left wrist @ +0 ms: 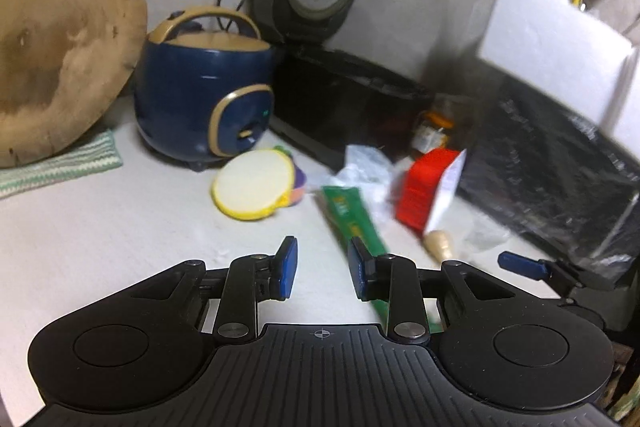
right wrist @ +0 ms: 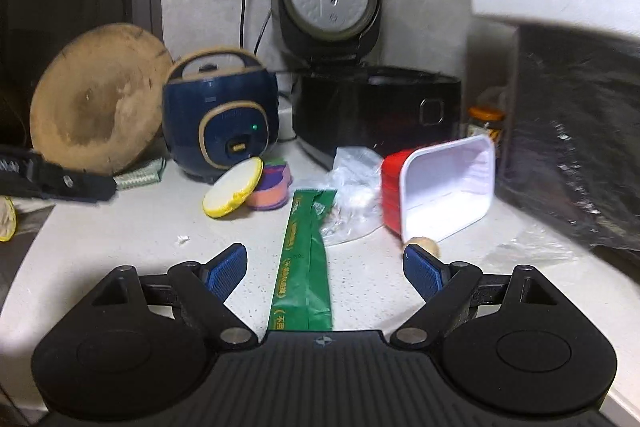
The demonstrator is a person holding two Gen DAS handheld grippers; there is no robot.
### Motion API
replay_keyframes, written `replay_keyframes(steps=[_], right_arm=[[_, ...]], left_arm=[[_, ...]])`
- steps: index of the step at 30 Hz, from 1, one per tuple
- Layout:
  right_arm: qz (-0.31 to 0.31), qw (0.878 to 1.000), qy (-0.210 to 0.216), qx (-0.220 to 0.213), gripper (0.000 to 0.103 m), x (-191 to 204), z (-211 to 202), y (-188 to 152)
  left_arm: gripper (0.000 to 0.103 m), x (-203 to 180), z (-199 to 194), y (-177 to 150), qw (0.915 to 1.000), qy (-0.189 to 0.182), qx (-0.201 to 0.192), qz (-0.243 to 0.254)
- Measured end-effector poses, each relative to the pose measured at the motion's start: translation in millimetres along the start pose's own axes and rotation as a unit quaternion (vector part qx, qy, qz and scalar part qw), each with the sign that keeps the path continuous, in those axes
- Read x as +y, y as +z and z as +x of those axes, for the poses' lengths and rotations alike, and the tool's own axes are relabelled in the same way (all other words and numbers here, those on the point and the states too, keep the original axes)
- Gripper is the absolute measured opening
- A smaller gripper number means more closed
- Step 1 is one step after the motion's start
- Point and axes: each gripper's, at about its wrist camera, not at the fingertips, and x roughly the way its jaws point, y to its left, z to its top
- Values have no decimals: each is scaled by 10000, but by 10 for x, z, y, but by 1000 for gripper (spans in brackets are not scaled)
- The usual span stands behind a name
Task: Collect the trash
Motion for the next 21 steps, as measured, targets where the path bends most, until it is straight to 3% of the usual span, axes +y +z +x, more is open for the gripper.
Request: replay_keyframes(steps=[6, 11, 17, 21], right_arm=[[208, 9989, 31, 417, 86, 17, 333, -163], [278, 9977, -153, 599, 86, 73, 270, -281], [375, 9970, -557, 392, 86, 116, -112, -363], [467, 9962, -722, 130, 86, 190, -389, -452]], left_arm=[[31, 140, 279, -95, 9990, -184, 393, 52], [31, 188, 263, -275, 9958, -418, 818, -26], [31, 157, -58, -413, 9945, -762, 674, 260], [31, 176, -116, -548, 9899, -1025, 903, 379]])
